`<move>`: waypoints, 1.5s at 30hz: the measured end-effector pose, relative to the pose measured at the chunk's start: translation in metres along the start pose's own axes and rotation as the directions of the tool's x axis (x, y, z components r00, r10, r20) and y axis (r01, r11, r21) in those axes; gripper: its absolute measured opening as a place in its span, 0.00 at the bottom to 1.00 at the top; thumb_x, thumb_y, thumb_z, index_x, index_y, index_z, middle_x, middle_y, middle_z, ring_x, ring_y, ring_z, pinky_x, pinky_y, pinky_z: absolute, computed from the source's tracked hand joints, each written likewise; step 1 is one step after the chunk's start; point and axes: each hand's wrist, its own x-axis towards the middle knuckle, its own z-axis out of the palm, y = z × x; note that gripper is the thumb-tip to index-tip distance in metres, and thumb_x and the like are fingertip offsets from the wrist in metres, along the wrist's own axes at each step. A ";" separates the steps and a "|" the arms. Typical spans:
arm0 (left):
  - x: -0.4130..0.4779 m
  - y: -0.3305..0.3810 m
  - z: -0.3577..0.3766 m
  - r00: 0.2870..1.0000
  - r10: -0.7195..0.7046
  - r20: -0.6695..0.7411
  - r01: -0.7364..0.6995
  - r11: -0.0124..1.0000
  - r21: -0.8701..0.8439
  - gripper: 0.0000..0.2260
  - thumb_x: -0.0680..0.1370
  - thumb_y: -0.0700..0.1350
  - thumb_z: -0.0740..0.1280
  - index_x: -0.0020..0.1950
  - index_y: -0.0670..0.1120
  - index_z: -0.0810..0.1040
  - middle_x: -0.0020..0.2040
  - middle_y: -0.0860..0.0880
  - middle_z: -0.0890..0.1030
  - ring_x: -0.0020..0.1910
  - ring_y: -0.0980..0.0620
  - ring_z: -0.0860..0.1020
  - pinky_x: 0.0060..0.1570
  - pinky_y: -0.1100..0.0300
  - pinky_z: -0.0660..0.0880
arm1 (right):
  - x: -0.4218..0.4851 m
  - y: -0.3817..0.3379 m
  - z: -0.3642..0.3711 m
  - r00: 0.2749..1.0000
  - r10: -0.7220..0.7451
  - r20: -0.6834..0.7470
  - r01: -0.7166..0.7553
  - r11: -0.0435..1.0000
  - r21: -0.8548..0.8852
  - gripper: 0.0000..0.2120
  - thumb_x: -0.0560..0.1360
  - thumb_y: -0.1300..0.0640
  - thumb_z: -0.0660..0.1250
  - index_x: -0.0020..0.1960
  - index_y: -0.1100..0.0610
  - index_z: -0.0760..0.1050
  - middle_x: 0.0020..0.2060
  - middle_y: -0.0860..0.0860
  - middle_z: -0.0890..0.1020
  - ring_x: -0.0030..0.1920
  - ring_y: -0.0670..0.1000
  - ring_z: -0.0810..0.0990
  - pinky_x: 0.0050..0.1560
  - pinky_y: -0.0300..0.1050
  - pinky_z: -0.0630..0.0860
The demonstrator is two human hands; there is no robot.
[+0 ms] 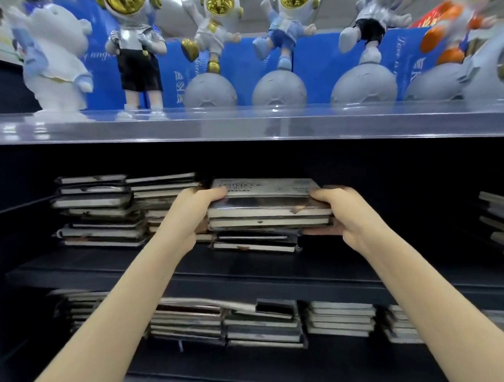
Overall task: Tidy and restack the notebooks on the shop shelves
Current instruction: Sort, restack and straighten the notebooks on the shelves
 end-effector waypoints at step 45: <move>-0.073 -0.017 0.261 0.958 0.171 0.232 -0.285 0.439 0.852 0.16 0.77 0.56 0.61 0.46 0.44 0.80 0.40 0.49 0.81 0.44 0.50 0.77 0.38 0.60 0.68 | -0.070 0.036 -0.247 0.950 0.040 -0.309 -0.082 0.989 -0.122 0.17 0.77 0.71 0.58 0.64 0.67 0.72 0.58 0.60 0.78 0.59 0.56 0.75 0.59 0.47 0.69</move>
